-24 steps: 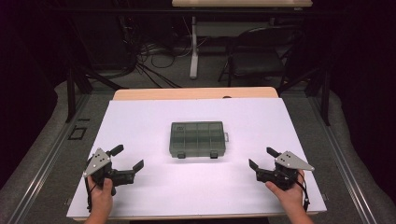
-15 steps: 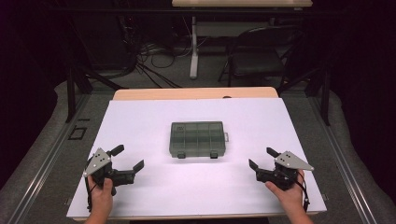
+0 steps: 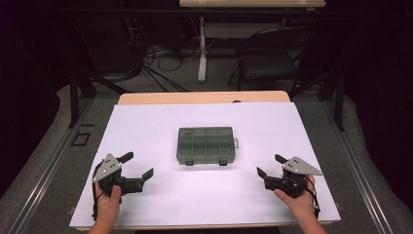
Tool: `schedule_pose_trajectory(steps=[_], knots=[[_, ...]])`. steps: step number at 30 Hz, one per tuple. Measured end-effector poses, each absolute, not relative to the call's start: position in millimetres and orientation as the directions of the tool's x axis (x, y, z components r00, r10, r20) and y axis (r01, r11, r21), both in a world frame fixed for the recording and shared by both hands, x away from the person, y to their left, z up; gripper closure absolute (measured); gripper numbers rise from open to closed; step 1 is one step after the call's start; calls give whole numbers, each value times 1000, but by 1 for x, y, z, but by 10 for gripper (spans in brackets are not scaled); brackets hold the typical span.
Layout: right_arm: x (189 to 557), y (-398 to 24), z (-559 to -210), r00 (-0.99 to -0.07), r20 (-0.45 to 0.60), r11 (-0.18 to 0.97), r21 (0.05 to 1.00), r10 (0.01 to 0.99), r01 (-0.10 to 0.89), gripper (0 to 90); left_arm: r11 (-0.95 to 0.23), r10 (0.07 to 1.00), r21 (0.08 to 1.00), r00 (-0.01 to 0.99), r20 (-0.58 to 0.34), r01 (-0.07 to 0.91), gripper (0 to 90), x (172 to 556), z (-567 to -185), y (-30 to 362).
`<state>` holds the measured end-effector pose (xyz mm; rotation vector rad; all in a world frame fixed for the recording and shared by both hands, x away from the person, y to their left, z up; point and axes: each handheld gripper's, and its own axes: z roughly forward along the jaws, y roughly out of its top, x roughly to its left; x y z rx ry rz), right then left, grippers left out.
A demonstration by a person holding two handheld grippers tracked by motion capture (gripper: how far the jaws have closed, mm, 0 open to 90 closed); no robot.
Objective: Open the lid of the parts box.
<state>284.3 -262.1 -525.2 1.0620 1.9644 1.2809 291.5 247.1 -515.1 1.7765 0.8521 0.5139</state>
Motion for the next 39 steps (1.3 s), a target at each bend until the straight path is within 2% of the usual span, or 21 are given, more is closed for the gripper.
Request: schedule_pose_trajectory(steps=[5, 9, 14, 21, 28, 34, 39], knots=[[289, -254, -524, -558, -52, 288, 894, 828, 344, 179, -217, 746, 906, 660, -86, 364, 27, 300, -512, 239], [293, -251, -521, -576, -38, 303, 878, 817, 371, 172, -227, 739, 893, 666, -102, 388, 27, 305, -507, 234], [302, -246, -513, -579, -20, 314, 855, 815, 412, 164, -261, 738, 846, 661, -137, 466, 27, 319, -500, 224], [324, -230, -499, -579, 3, 330, 820, 815, 468, 140, -228, 748, 757, 608, -266, 612, 26, 348, -491, 207], [337, -214, -493, -579, 13, 333, 807, 815, 487, 124, -200, 756, 731, 577, -309, 653, 3, 365, -484, 189], [350, -195, -485, -586, 7, 345, 803, 810, 486, 154, -226, 745, 739, 601, -289, 635, 8, 373, -480, 169], [352, -182, -486, -595, 9, 344, 809, 804, 477, 233, -244, 738, 761, 624, -257, 601, 116, 372, -479, 156]])
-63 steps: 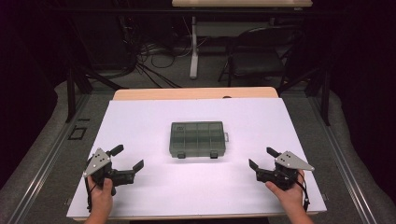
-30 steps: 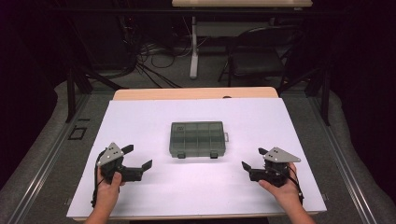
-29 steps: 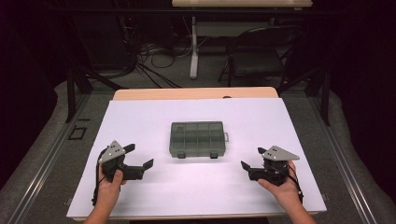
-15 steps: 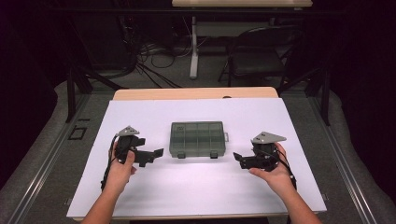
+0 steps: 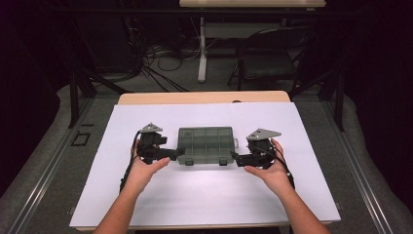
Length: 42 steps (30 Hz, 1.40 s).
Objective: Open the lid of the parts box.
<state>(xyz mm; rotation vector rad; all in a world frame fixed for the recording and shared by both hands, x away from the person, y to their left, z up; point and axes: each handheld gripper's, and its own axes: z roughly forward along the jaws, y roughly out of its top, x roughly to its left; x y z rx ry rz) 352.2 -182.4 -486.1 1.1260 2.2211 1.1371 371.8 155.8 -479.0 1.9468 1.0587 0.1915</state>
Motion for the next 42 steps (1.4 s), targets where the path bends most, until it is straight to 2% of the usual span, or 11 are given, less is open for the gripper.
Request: schedule_pose_trajectory(steps=[3, 5, 10, 17, 20, 24, 26, 28, 33, 36, 42], knots=[[350, -175, -488, -609, -9, 363, 810, 793, 460, 349, -252, 740, 760, 626, -248, 599, 183, 368, -483, 149], [344, -169, -492, -628, -10, 363, 824, 778, 436, 429, -262, 727, 766, 642, -243, 587, 336, 363, -488, 146], [336, -165, -499, -637, -29, 378, 825, 770, 420, 447, -294, 720, 782, 666, -198, 550, 404, 353, -494, 142], [323, -160, -510, -659, -10, 371, 833, 752, 410, 458, -275, 719, 788, 662, -212, 552, 416, 341, -502, 138], [319, -155, -514, -670, -17, 379, 835, 743, 398, 489, -279, 719, 785, 663, -211, 553, 471, 338, -506, 134], [315, -152, -519, -666, -14, 384, 826, 746, 413, 550, -300, 718, 776, 667, -199, 555, 563, 332, -513, 131], [311, -152, -525, -660, 9, 374, 818, 752, 437, 640, -304, 720, 770, 664, -199, 561, 652, 329, -516, 130], [310, -152, -526, -659, 12, 377, 812, 752, 445, 669, -316, 728, 762, 659, -186, 565, 681, 326, -519, 130], [311, -153, -531, -641, 43, 348, 811, 766, 470, 803, -331, 745, 748, 646, -167, 575, 862, 324, -526, 130], [315, -156, -535, -621, 62, 322, 812, 781, 487, 900, -333, 758, 744, 634, -155, 579, 900, 324, -528, 130], [320, -159, -541, -602, 9, 356, 799, 799, 484, 900, -318, 771, 733, 614, -169, 602, 900, 329, -534, 133]])
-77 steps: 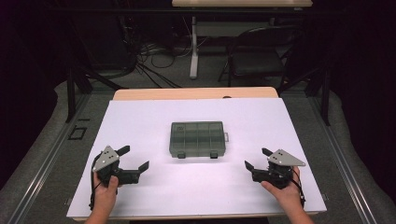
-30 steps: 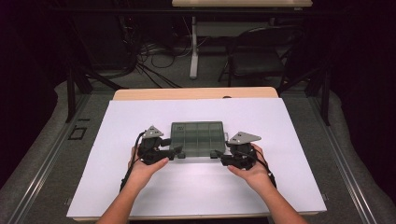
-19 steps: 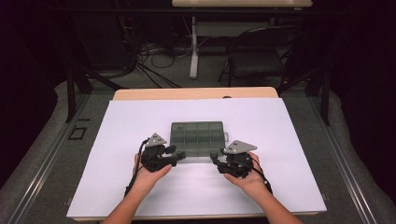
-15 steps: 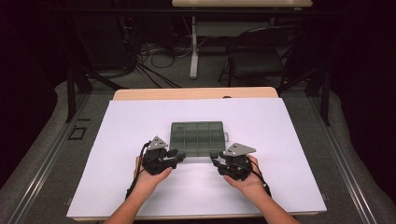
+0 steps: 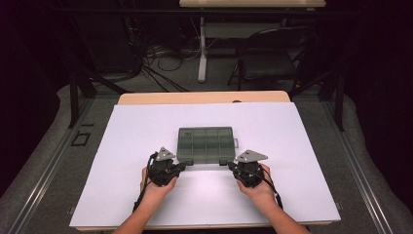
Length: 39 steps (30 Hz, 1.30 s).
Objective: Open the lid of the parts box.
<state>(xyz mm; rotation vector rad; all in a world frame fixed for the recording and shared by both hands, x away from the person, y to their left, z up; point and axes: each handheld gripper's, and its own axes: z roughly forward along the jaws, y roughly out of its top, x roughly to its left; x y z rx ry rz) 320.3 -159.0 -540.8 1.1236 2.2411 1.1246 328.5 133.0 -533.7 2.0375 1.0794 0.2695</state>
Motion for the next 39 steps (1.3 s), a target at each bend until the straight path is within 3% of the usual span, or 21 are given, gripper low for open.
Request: schedule_pose_trajectory(steps=[39], knots=[[335, -153, -552, -584, 4, 342, 807, 812, 481, 900, -331, 787, 722, 600, -143, 607, 900, 343, -545, 131]])
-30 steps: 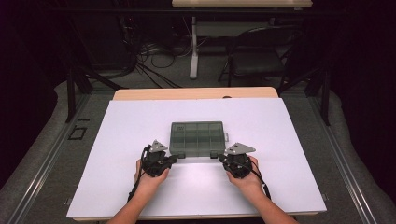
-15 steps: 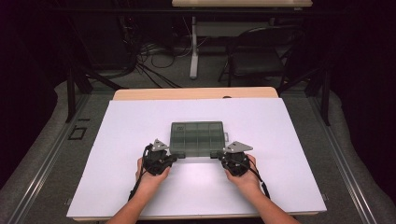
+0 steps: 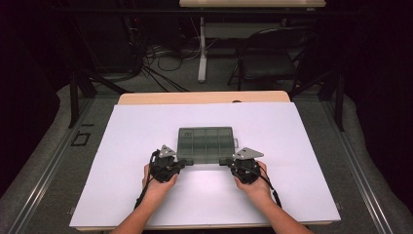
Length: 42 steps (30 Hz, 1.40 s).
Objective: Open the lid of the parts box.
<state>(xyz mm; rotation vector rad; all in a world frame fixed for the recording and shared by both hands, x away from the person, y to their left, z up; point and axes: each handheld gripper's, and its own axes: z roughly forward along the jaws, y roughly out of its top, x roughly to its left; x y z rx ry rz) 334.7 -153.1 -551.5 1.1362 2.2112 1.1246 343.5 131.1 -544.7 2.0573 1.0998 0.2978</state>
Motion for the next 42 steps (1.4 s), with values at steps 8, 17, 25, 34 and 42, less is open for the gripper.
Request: schedule_pose_trajectory(steps=[8, 17, 25, 34, 42], knots=[[333, -152, -549, -585, 3, 336, 817, 811, 469, 898, -313, 789, 739, 597, -148, 597, 900, 342, -542, 132], [333, -153, -546, -585, 12, 308, 841, 811, 445, 897, -293, 791, 769, 596, -138, 567, 900, 340, -536, 133], [336, -159, -541, -572, 18, 301, 836, 820, 459, 898, -276, 796, 775, 587, -147, 569, 900, 341, -535, 133], [340, -166, -536, -549, 36, 266, 847, 835, 461, 898, -235, 811, 774, 557, -178, 588, 900, 346, -531, 139], [346, -168, -524, -534, 45, 244, 855, 845, 458, 899, -217, 817, 773, 544, -190, 596, 900, 356, -518, 141]])
